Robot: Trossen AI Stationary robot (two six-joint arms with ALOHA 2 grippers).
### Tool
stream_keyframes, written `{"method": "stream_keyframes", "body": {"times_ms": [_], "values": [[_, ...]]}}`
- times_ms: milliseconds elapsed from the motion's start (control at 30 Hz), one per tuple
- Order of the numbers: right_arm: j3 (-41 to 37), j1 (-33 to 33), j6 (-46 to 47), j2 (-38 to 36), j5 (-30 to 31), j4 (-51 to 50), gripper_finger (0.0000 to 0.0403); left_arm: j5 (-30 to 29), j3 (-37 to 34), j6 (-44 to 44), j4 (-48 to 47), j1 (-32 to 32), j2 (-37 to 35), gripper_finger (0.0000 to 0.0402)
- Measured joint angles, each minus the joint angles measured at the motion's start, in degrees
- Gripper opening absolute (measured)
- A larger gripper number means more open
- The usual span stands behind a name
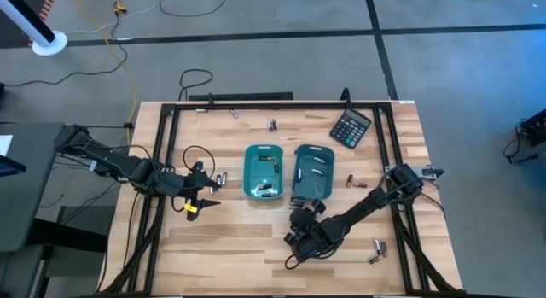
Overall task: Sort batteries
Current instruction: Put the silver battery into the blue bin
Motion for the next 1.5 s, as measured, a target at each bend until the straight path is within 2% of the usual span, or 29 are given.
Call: {"method": "stream_keyframes", "body": {"times_ms": [100, 267, 433, 567, 767, 1133, 1333, 1500], "values": [[1.0, 0.1, -2.5, -0.2, -0.2, -0.1, 0.0136, 0.0, 0.0, -0.1, 0.0, 0.0, 0.0, 0.0261], [4.5, 0.2, -4.3, -1.3, -2.8, -8.2, 0.0136, 0.0, 0.0, -0.1, 0.1, 0.0, 0.0, 0.0261], [6.6, -0.5, -14.3, -2.4, -3.4, -10.3, 0.0136, 0.0, 0.0, -0.1, 0.2, 0.0, 0.0, 0.0261], [7.1, -3.4, -19.5, -2.4, -10.0, -10.4, 0.0136, 0.0, 0.0, -0.1, 0.2, 0.0, 0.0, 0.0261], [7.3, -8.1, -22.4, -3.8, -16.5, -10.2, 0.0136, -0.1, 0.0, -1.0, 0.2, 0.0, 0.0, 0.0261], [7.3, -11.8, -24.2, -14.5, -19.0, -13.3, 0.0136, -0.1, 0.0, -1.7, 0.3, 0.0, 0.0, 0.0261], [7.4, -15.6, -24.3, -19.5, -29.9, -14.0, 0.0136, -0.5, 0.0, -1.7, 0.2, 0.0, 0.0, 0.0261], [7.4, -16.5, -25.3, -23.1, -33.4, -17.5, 0.0136, -0.7, 0.0, -0.9, 0.2, 0.0, 0.0, 0.0261]]}}
